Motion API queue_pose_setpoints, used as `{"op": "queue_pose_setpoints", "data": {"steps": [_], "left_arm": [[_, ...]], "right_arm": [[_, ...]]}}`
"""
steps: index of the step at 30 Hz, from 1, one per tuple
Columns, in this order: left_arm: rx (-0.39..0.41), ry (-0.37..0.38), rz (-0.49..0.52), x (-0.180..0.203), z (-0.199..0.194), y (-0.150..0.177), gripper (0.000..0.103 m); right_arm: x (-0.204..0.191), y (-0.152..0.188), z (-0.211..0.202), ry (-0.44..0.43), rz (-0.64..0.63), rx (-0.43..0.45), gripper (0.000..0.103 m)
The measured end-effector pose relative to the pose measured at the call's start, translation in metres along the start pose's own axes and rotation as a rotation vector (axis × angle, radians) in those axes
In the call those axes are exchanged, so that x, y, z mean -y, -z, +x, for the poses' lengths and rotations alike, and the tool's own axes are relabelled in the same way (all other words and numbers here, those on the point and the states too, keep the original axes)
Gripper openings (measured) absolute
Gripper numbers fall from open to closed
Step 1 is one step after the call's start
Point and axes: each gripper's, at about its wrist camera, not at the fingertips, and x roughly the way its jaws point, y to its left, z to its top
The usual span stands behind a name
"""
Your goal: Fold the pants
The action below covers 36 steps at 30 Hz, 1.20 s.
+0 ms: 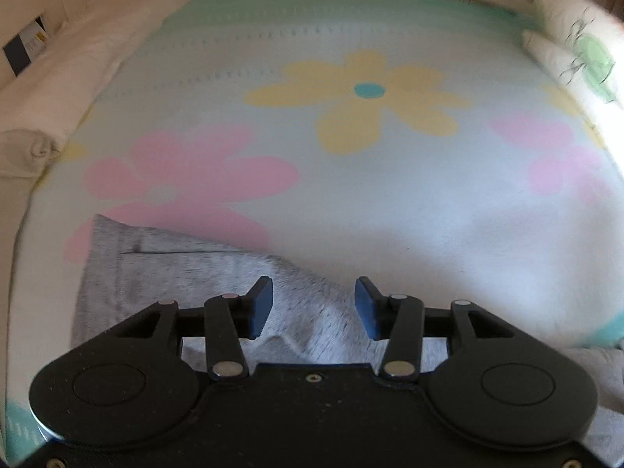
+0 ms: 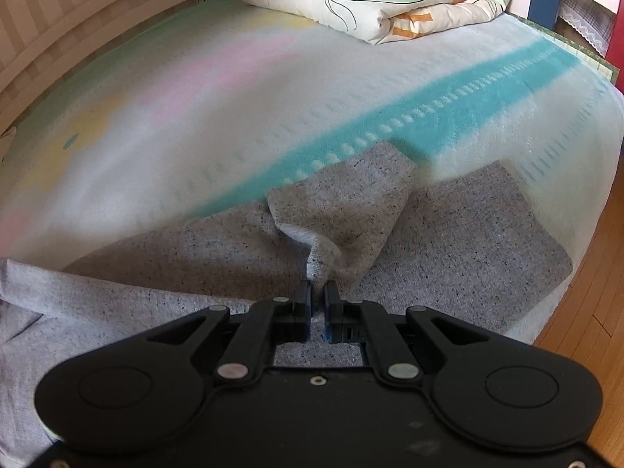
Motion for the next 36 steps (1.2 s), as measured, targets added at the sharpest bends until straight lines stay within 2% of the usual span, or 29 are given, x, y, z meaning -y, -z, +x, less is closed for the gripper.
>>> {"op": "queue_pose_setpoints", "data": {"steps": [6, 12, 14, 15, 16, 17, 19, 23, 26, 29, 32, 35, 36], "left_arm": [[-0.104, -0.017, 0.044, 0.028, 0.040, 0.002, 0.055], [-0.226, -0.026, 0.045, 0.039, 0.069, 0.019, 0.054], [-0.259, -0.021, 0.032, 0.039, 0.075, 0.027, 0.041], [-0.267, -0.003, -0.004, 0.035, 0.075, 0.030, 0.011], [-0.273, 0.020, -0.044, 0.031, 0.074, 0.033, 0.000], [-0.269, 0.043, -0.098, 0.024, 0.070, 0.036, 0.000], [-0.226, 0.061, -0.135, 0.016, 0.055, 0.042, 0.000], [-0.123, 0.036, -0.039, 0.009, 0.008, 0.061, 0.000], [-0.101, 0.075, -0.044, -0.009, -0.023, 0.079, 0.000], [-0.074, 0.075, -0.035, -0.023, -0.048, 0.084, 0.002], [-0.015, 0.057, -0.035, -0.041, -0.064, 0.075, 0.014], [0.022, -0.004, -0.035, -0.051, -0.061, 0.048, 0.024], [0.037, -0.018, -0.034, -0.058, -0.058, 0.044, 0.030]], "right_arm": [[-0.001, 0.000, 0.003, -0.003, 0.002, -0.011, 0.006], [0.000, 0.001, 0.007, -0.010, 0.005, -0.014, 0.006], [0.001, 0.001, 0.008, -0.012, 0.006, -0.013, 0.006], [0.001, 0.001, 0.007, -0.014, 0.008, -0.011, 0.006], [0.001, 0.000, 0.007, -0.016, 0.010, -0.008, 0.006], [0.002, 0.000, 0.006, -0.017, 0.011, -0.004, 0.006], [0.002, 0.000, 0.003, -0.022, 0.016, 0.007, 0.006], [0.004, -0.001, -0.007, -0.035, 0.026, 0.025, 0.006], [0.006, 0.000, -0.010, -0.040, 0.036, 0.031, 0.006], [0.007, 0.000, -0.014, -0.046, 0.043, 0.032, 0.006], [0.010, 0.000, -0.018, -0.051, 0.057, 0.042, 0.006], [0.014, 0.001, -0.019, -0.050, 0.063, 0.047, 0.006], [0.014, 0.001, -0.018, -0.049, 0.064, 0.044, 0.006]]}}
